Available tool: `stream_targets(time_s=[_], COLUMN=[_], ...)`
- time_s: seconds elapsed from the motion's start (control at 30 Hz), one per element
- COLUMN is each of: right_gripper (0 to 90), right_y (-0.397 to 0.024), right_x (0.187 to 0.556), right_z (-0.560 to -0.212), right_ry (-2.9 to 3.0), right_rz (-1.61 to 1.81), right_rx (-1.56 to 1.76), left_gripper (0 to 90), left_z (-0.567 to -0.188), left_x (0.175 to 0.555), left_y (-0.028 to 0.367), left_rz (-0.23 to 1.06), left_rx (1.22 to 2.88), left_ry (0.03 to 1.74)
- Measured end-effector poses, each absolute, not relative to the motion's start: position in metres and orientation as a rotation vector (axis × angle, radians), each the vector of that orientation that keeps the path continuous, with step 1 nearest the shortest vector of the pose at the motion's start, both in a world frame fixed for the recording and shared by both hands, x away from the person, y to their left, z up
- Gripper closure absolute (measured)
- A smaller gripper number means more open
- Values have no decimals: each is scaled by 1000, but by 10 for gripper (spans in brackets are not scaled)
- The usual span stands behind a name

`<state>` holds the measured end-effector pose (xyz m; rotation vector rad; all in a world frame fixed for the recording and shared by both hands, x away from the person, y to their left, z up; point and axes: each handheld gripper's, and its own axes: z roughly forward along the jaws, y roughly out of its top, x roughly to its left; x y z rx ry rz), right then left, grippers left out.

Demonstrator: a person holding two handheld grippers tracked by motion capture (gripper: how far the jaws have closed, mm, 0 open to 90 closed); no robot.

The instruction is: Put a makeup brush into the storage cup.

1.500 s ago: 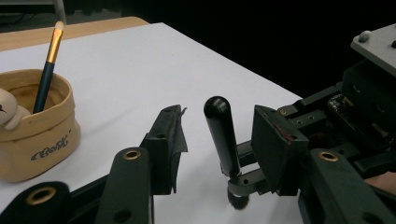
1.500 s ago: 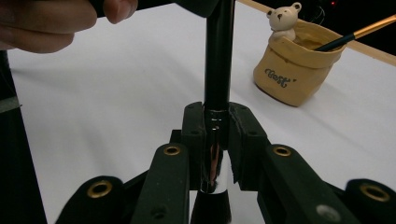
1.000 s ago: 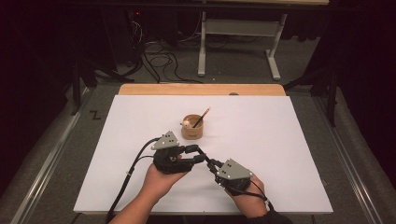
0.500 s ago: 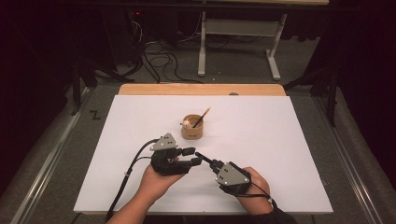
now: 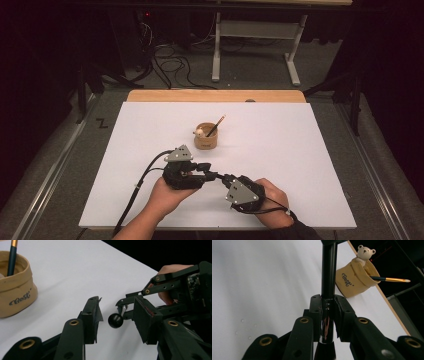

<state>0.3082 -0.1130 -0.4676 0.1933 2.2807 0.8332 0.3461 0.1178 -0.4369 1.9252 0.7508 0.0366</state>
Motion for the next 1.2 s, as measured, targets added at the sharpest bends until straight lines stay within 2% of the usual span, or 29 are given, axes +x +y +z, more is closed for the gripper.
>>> stream_targets(time_s=[0.23,0.8,1.2], right_gripper=[787,787,787], right_y=[-113,-115,-131], right_x=[309,314,323], right_z=[-467,-463,-468], right_ry=[2278,2281,2299], right_rz=[838,821,781], right_rx=[189,170,159], left_gripper=[589,568,553], left_z=[-437,-434,-435], left_x=[346,350,352], left_y=[117,121,119], left_rz=[19,21,16], left_rx=[1924,1923,1937], left_ry=[753,766,777])
